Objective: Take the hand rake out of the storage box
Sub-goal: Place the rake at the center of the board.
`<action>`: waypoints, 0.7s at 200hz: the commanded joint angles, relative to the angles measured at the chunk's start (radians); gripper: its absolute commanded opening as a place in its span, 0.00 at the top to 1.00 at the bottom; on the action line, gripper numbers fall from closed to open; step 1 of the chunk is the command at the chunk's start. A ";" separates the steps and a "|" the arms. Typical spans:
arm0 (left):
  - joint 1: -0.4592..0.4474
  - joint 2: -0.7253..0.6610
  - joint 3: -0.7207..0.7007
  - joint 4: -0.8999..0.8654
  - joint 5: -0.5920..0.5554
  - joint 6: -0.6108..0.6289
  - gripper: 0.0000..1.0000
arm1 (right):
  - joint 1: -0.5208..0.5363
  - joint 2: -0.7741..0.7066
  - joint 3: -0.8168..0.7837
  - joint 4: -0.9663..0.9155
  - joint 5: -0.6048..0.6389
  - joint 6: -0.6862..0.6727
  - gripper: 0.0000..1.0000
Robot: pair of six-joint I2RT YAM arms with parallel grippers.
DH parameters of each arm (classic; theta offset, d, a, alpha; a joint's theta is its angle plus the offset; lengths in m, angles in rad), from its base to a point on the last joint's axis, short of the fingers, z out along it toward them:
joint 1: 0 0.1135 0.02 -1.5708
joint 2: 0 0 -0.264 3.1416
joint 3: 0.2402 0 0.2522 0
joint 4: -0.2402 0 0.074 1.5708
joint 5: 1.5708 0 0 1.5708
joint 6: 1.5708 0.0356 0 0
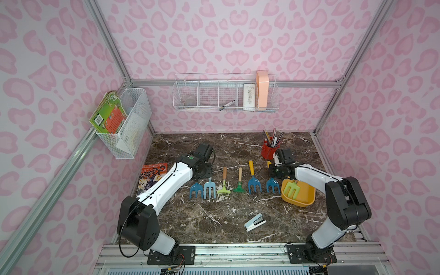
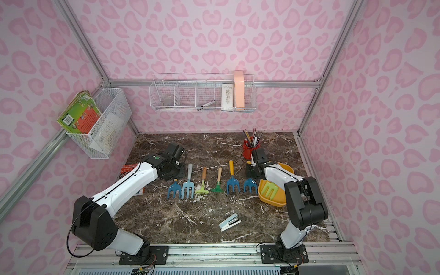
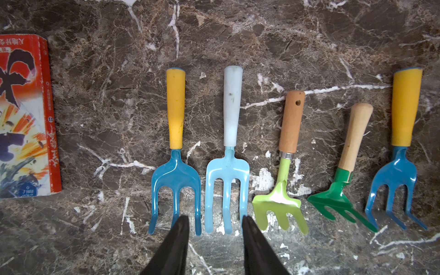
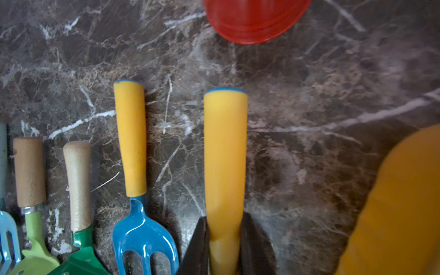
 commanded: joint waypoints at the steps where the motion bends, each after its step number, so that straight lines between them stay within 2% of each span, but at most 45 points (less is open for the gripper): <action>1: 0.000 -0.002 0.005 -0.009 -0.009 -0.001 0.58 | 0.025 0.016 0.000 0.019 0.055 0.013 1.00; 33: 0.000 -0.008 0.003 -0.015 -0.016 0.003 0.58 | 0.039 0.039 -0.005 0.052 0.073 0.053 1.00; 140: 0.001 0.001 0.009 -0.017 -0.019 0.005 0.58 | 0.037 0.091 0.014 0.036 0.127 0.000 1.00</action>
